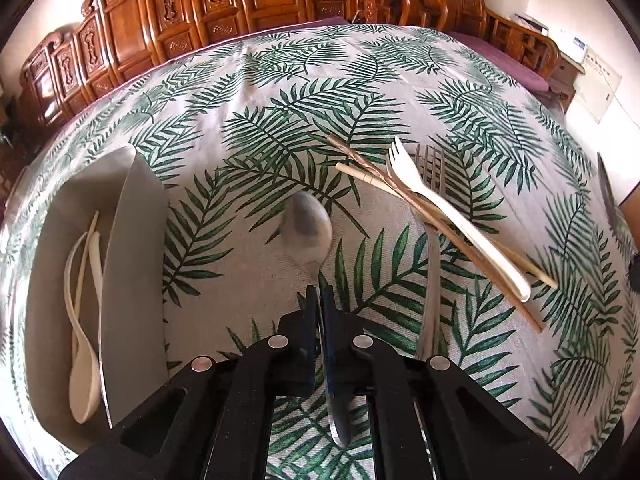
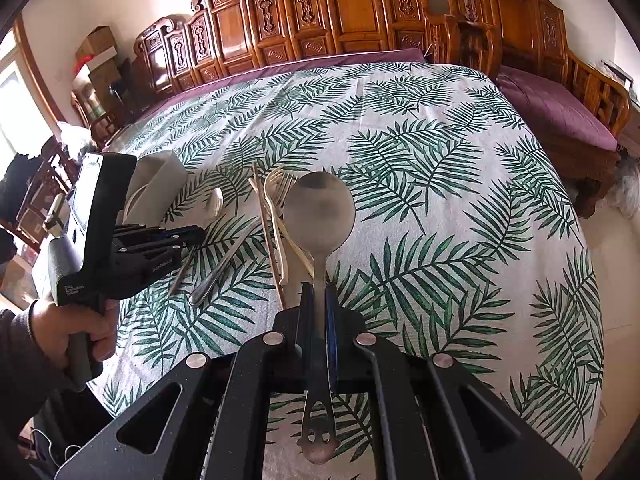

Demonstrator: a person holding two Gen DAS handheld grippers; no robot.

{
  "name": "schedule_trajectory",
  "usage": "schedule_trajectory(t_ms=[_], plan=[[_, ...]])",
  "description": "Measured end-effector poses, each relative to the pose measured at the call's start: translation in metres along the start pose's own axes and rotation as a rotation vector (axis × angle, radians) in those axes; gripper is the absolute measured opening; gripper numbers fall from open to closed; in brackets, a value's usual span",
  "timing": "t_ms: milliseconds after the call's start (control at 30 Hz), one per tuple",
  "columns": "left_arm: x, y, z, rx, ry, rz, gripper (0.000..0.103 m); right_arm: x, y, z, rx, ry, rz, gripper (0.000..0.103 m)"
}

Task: Organize utensils
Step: 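Grasp another metal spoon with the left tool while the right tool holds its spoon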

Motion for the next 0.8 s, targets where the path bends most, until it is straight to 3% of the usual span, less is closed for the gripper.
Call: schedule_trajectory(t_ms=[300,633,800], plan=[[0.011,0.011,-0.014,0.008,-0.007,0.013,0.001,0.000,0.004,0.001,-0.011,0.003,-0.007,0.007],[0.022,0.016,-0.059,0.029,-0.091,0.056,0.000,0.001,0.019,0.002,-0.009,0.001,-0.033,0.007],[0.021,0.025,-0.050,0.042,-0.048,0.023,0.000,0.002,0.022,0.002,0.001,0.003,-0.040,0.007]])
Point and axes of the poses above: each gripper's, at about its wrist camera, not at the fingertips, and z roughly the way its jaws point, y to its left, x to its underside, the point moved 4 cm from there along z, roughly the way its jaws point, and after that the axes turned 15 degrees about y, right-handed, at the moved point
